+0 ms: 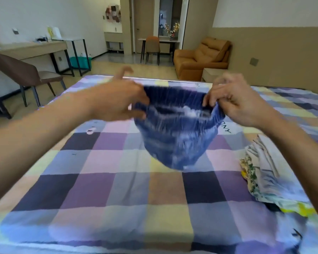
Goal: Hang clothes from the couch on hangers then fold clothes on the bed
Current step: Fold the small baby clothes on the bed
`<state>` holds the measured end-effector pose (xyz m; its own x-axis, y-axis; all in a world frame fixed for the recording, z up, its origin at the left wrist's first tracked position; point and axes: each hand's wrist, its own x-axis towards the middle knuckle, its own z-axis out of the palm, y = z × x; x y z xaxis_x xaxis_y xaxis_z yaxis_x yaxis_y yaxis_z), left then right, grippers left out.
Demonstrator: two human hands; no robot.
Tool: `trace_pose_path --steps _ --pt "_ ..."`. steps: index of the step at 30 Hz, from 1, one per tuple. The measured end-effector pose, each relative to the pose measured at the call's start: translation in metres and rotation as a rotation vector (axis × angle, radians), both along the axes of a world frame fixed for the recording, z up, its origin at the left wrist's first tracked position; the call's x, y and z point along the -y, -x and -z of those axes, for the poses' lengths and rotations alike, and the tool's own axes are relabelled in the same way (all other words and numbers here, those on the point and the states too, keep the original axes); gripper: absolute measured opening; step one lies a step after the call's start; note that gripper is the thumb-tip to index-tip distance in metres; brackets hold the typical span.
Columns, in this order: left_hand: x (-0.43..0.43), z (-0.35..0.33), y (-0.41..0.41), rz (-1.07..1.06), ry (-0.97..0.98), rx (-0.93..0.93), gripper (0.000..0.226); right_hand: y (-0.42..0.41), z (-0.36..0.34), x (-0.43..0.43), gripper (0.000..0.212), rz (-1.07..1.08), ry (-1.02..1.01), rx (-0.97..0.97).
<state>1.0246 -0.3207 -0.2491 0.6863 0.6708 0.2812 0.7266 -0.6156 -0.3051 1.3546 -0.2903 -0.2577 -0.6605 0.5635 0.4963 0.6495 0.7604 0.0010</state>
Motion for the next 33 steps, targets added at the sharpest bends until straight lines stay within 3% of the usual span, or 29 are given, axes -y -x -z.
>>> trace_pose_path --steps 5,7,9,11,13,15,17,20,21,23,25,27,30,33 --pt "-0.008 -0.043 0.0 -0.037 -0.294 0.006 0.014 0.009 -0.036 -0.014 0.032 0.113 -0.189 0.003" --pt "0.013 -0.037 -0.012 0.022 -0.387 0.021 0.006 0.015 -0.035 0.001 0.024 0.093 -0.308 -0.082" --pt "0.041 -0.003 -0.027 0.113 -0.447 -0.011 0.015 0.009 -0.005 0.021 0.022 0.023 -0.352 -0.121" --pt "0.074 0.056 -0.036 0.252 -0.251 -0.041 0.025 -0.002 0.053 0.039 0.025 -0.013 -0.241 -0.058" --pt "0.103 0.109 -0.041 0.316 0.227 -0.04 0.024 -0.013 0.117 0.051 0.023 -0.017 0.018 0.09" --pt "0.114 0.142 -0.04 0.361 0.606 0.216 0.014 -0.023 0.162 0.059 0.02 0.017 0.241 0.19" --pt "0.105 0.162 -0.038 0.311 0.567 0.573 0.016 -0.028 0.179 0.063 0.02 0.101 0.313 0.067" --pt "0.063 0.19 -0.027 -0.069 0.24 0.943 0.02 -0.013 0.178 0.068 0.027 0.177 0.285 -0.227" --pt "0.049 0.197 -0.024 -0.224 0.225 1.002 0.023 -0.003 0.177 0.067 0.033 0.167 0.296 -0.25" --pt "0.028 0.211 -0.024 -0.424 0.452 1.114 0.023 0.016 0.181 0.061 0.052 0.16 0.382 -0.261" --pt "0.022 0.219 -0.033 -0.427 0.695 1.183 0.022 0.028 0.195 0.052 0.066 0.223 0.549 -0.321" --pt "0.024 0.223 -0.04 -0.387 0.744 1.176 0.033 0.035 0.207 0.044 0.06 0.284 0.646 -0.387" --pt "0.025 0.222 -0.04 -0.312 0.662 1.126 0.042 0.036 0.203 0.037 0.04 0.282 0.793 -0.549" --pt "0.026 0.211 -0.041 -0.244 0.577 1.151 0.045 0.035 0.182 0.029 0.054 0.304 0.961 -0.527"
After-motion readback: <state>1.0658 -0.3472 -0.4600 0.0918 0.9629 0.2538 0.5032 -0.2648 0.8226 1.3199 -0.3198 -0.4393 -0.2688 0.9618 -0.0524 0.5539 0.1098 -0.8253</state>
